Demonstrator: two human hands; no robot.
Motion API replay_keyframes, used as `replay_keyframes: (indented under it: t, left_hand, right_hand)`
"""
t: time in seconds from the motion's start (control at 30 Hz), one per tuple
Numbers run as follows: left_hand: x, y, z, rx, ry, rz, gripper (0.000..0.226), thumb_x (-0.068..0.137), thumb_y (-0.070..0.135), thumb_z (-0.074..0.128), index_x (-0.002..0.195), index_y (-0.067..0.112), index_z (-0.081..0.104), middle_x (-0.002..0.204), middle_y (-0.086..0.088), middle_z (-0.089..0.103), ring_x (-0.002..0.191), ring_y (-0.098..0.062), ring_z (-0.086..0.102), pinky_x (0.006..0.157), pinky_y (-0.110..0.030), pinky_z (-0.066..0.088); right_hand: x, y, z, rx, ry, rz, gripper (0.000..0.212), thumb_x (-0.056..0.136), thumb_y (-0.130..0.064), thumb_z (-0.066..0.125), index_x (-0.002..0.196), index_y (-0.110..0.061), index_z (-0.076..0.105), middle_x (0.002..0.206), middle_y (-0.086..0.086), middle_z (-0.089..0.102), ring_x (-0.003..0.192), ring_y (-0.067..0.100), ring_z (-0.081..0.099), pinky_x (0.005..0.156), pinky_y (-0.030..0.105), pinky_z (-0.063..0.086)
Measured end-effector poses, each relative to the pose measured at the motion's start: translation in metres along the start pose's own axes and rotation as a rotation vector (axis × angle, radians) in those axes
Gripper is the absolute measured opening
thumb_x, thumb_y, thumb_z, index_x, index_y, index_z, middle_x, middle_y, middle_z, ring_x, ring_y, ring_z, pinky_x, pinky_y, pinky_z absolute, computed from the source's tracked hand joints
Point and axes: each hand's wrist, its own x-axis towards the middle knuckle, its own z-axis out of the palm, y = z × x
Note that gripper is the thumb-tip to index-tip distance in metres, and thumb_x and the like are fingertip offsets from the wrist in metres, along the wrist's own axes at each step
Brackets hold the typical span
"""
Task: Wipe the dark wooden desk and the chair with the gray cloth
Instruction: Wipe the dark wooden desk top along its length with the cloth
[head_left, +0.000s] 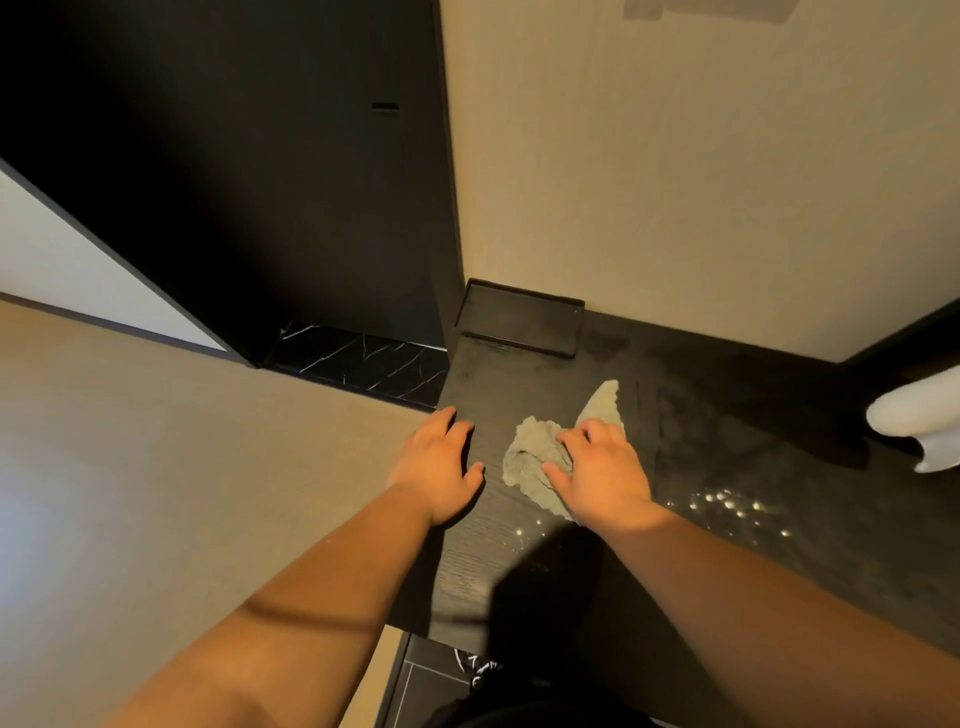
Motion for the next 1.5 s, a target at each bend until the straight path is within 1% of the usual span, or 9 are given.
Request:
replay_keyframes:
  t: [0.17,0.27,0.37,0.5,0.6,0.73,0.87,1.07,1.5]
  left_hand:
    - [0.005,0.001,0.008,0.049,0.000,0.021,0.071,0.100,0.057,0.053,0.161,0.024,0.034,0.174,-0.010,0.012,0.160,-0.030,0.016,0.130,-0.046,0.021]
    - [0.007,0.004,0.006,0.050,0.021,0.034,0.069,0.101,0.061,0.051,0.158,0.025,0.038,0.175,-0.008,0.005,0.161,-0.029,0.007,0.131,-0.046,0.017]
    - [0.013,0.012,-0.004,0.033,0.045,0.061,0.066,0.100,0.061,0.051,0.155,0.024,0.044,0.174,-0.008,0.013,0.161,-0.028,0.009,0.131,-0.048,0.019]
    - [0.022,0.021,-0.014,0.007,0.042,0.062,0.065,0.101,0.055,0.055,0.155,0.021,0.044,0.171,-0.008,0.025,0.159,-0.026,0.019,0.129,-0.046,0.023]
    - [0.025,0.020,-0.010,0.029,0.018,0.026,0.069,0.102,0.054,0.054,0.160,0.020,0.037,0.172,-0.009,0.022,0.159,-0.028,0.019,0.129,-0.046,0.023]
    - [0.021,0.012,0.005,0.059,-0.002,-0.003,0.076,0.103,0.053,0.052,0.165,0.019,0.024,0.175,-0.011,0.009,0.161,-0.030,0.011,0.130,-0.048,0.019]
    - [0.018,0.006,0.018,0.072,0.015,-0.001,0.079,0.105,0.054,0.046,0.168,0.019,0.013,0.176,-0.008,-0.002,0.162,-0.027,-0.002,0.132,-0.049,0.011]
    - [0.031,-0.002,0.024,0.058,0.066,-0.067,0.077,0.107,0.052,0.037,0.168,0.017,0.006,0.176,-0.007,-0.008,0.162,-0.023,-0.010,0.132,-0.046,0.003]
    - [0.036,-0.014,0.039,0.059,0.152,-0.041,0.085,0.100,0.059,0.037,0.168,0.016,0.009,0.176,-0.006,-0.004,0.163,-0.022,-0.004,0.132,-0.047,0.008]
  right_hand:
    - [0.017,-0.003,-0.011,0.136,-0.093,0.105,0.061,0.104,-0.060,0.048,0.153,-0.024,0.049,0.140,0.005,0.054,0.123,0.027,0.058,0.096,0.039,0.049]
    - [0.027,0.000,-0.018,0.124,-0.127,0.036,0.030,0.109,-0.040,0.047,0.119,-0.018,0.065,0.110,0.002,0.063,0.104,0.027,0.063,0.079,0.038,0.046]
    - [0.036,-0.004,-0.030,0.170,-0.068,0.014,0.023,0.107,-0.037,0.054,0.102,-0.016,0.062,0.093,-0.001,0.059,0.087,0.022,0.057,0.069,0.036,0.037]
    - [0.053,-0.012,-0.049,0.313,0.153,0.027,0.018,0.104,-0.032,0.061,0.097,-0.016,0.064,0.093,0.001,0.062,0.085,0.021,0.058,0.072,0.038,0.045]
    - [0.062,-0.009,-0.051,0.235,0.237,0.050,0.015,0.103,-0.017,0.060,0.116,-0.017,0.068,0.120,0.008,0.060,0.109,0.029,0.059,0.089,0.039,0.049]
    - [0.052,-0.002,-0.023,-0.094,0.139,-0.098,0.051,0.100,-0.019,0.061,0.150,-0.019,0.048,0.167,0.014,0.026,0.155,0.036,0.023,0.126,0.050,0.024]
    - [0.040,-0.009,0.003,-0.041,-0.170,-0.267,0.062,0.111,-0.031,0.038,0.167,-0.018,0.016,0.176,0.005,0.007,0.161,0.024,0.007,0.131,0.039,0.008]
    - [0.067,-0.009,0.001,-0.183,-0.238,-0.245,0.087,0.101,-0.065,0.036,0.161,-0.040,-0.022,0.165,0.001,-0.041,0.154,0.025,-0.036,0.128,0.046,-0.013]
    - [0.065,0.017,0.011,-0.258,-0.135,-0.470,0.075,0.102,-0.069,0.025,0.166,-0.031,0.013,0.176,-0.001,-0.001,0.162,0.028,-0.010,0.130,0.054,0.004]
